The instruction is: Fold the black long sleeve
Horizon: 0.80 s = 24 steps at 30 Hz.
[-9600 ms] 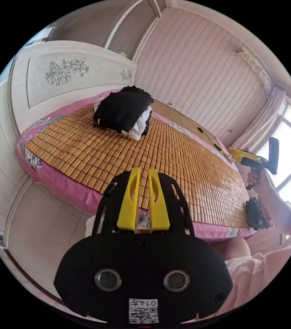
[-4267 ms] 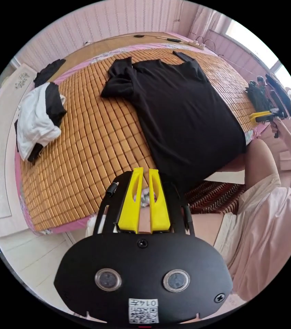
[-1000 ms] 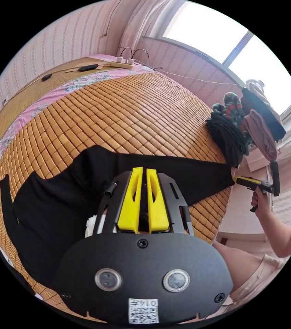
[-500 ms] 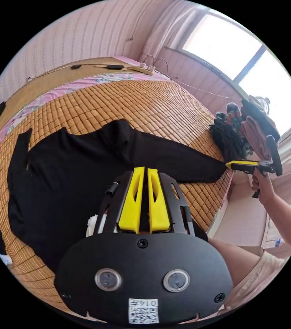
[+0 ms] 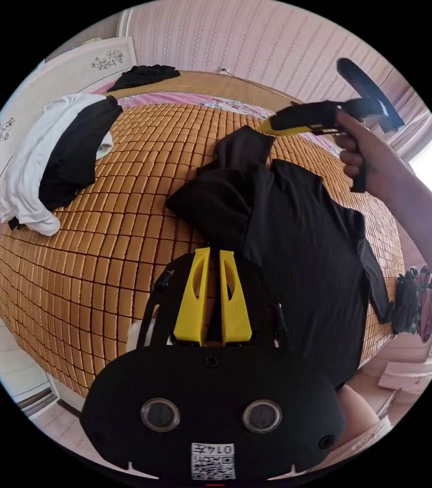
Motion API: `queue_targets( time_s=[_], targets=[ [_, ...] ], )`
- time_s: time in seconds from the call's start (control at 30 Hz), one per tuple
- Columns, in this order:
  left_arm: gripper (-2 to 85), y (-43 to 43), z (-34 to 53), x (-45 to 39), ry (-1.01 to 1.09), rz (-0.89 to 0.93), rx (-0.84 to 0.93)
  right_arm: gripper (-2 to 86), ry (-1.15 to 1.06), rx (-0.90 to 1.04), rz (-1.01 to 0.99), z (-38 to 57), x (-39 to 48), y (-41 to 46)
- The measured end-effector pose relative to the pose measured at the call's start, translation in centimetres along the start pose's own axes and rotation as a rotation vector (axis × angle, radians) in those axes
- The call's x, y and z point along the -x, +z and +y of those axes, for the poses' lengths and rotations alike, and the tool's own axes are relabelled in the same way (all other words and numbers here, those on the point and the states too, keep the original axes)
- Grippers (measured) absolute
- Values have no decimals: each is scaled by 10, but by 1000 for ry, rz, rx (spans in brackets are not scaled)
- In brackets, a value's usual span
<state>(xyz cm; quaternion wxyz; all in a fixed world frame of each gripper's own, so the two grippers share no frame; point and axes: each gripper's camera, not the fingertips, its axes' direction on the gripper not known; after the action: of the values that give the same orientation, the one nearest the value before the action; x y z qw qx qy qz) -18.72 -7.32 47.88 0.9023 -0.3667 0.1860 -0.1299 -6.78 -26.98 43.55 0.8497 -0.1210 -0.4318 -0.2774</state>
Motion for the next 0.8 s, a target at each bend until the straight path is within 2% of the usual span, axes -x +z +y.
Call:
queue_targets(
  time_s=[0.17,0.23,0.3,0.4,0.47,0.53,0.57,0.63,0.8],
  targets=[
    [37,-7,22,7,13,68,18,89,45,247,190,-67,-6,111],
    [32,-13,28,9,25,84,20,27,43,236,248,-75,-11,132],
    [30,-21,31,11,58,84,28,10,6,257,223,-80,-13,145],
    [34,-35,40,16,71,100,24,2,-121,193,72,-86,-3,142],
    [43,-53,53,21,70,91,-4,4,-292,127,-91,-84,20,128],
    [49,-72,68,26,73,107,-24,10,-587,92,-341,-74,62,105],
    [51,-87,81,30,70,119,-38,11,-655,87,-377,-70,72,100],
    [53,-112,104,37,66,131,-44,27,-794,86,-365,-58,94,97],
    [53,-173,170,73,-33,93,-16,81,-753,203,-148,-56,70,153]
  ],
)
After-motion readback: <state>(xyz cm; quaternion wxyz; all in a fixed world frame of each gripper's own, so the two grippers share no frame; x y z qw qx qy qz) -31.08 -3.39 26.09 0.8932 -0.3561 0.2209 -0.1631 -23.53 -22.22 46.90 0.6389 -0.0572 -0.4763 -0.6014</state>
